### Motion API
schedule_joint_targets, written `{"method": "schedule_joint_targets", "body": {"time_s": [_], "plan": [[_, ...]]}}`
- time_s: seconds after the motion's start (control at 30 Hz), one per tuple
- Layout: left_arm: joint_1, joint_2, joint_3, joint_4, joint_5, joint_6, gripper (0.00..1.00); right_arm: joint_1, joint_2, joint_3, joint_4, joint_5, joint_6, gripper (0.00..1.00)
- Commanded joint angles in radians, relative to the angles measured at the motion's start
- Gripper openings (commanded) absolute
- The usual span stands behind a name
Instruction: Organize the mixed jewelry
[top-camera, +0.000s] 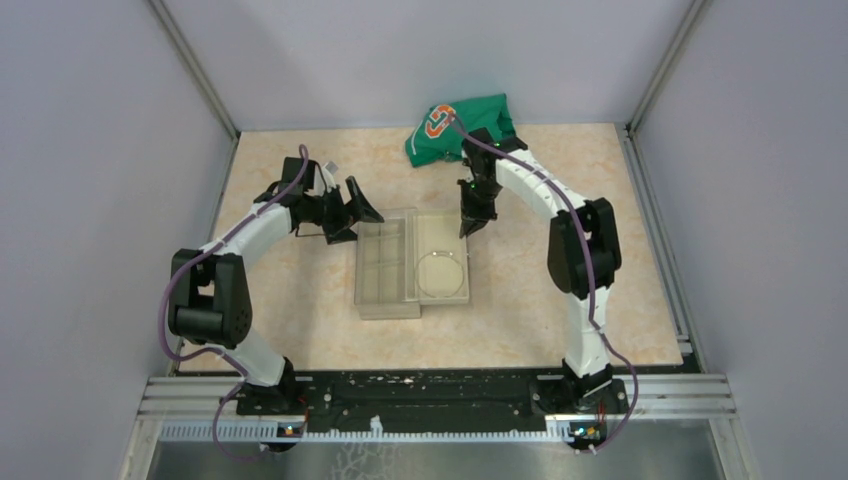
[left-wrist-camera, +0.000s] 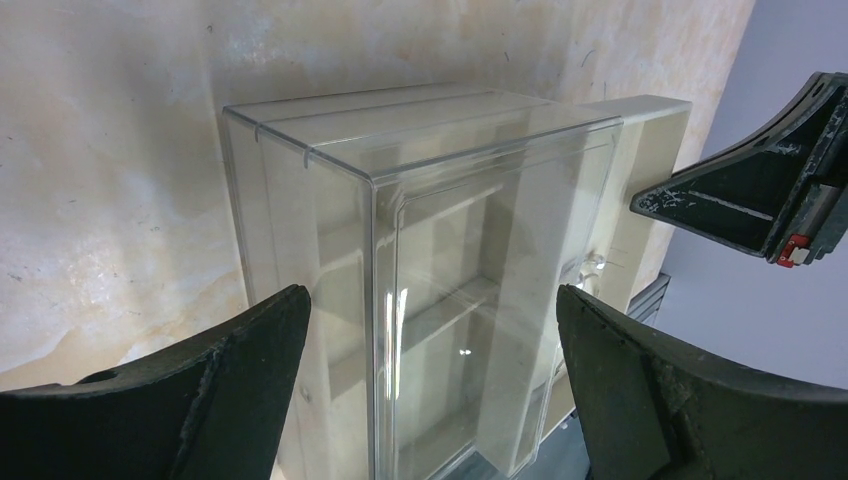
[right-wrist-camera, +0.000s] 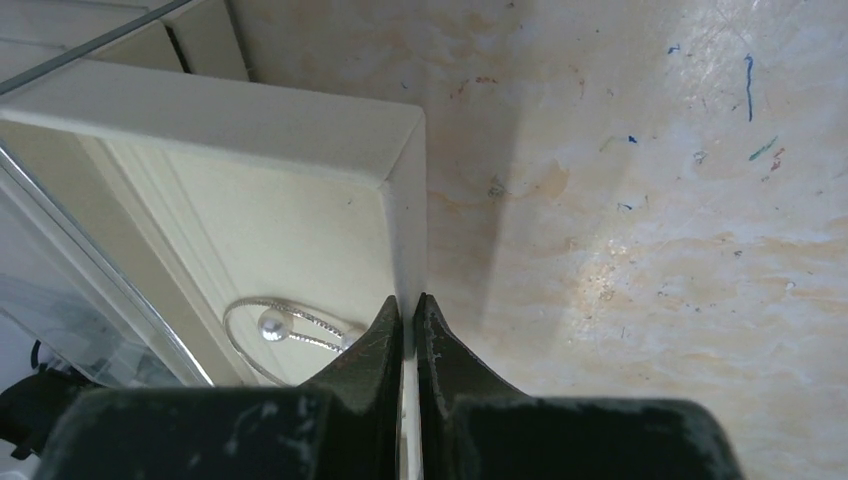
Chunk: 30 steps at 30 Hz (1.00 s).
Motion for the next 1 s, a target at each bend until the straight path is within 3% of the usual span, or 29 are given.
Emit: {"method": "schedule_joint_targets", "body": {"time_s": [0.0, 0.5, 0.6, 0.77, 0.97], "plan": [[-0.004, 0.001, -0.003, 0.028, 0.036, -0.008, 0.98, 0.026, -0.067, 0.015, 0.071, -0.080, 0.051, 0.00], [-0.007, 0.000, 0.006, 0.048, 0.066, -0.039, 0.98, 0.122, -0.033, 0.085, 0.262, -0.165, 0.252, 0.01], [-0.007, -0.009, 0.012, 0.027, 0.040, -0.026, 0.98, 0.121, -0.046, 0.077, 0.273, -0.156, 0.227, 0.28], [-0.006, -0.021, 0.015, 0.007, 0.020, -0.019, 0.98, 0.110, -0.084, 0.025, 0.299, -0.144, 0.185, 0.51], [-0.004, -0.043, 0.036, -0.055, -0.049, 0.022, 0.99, 0.077, -0.136, -0.024, 0.340, -0.110, 0.187, 0.55]]}}
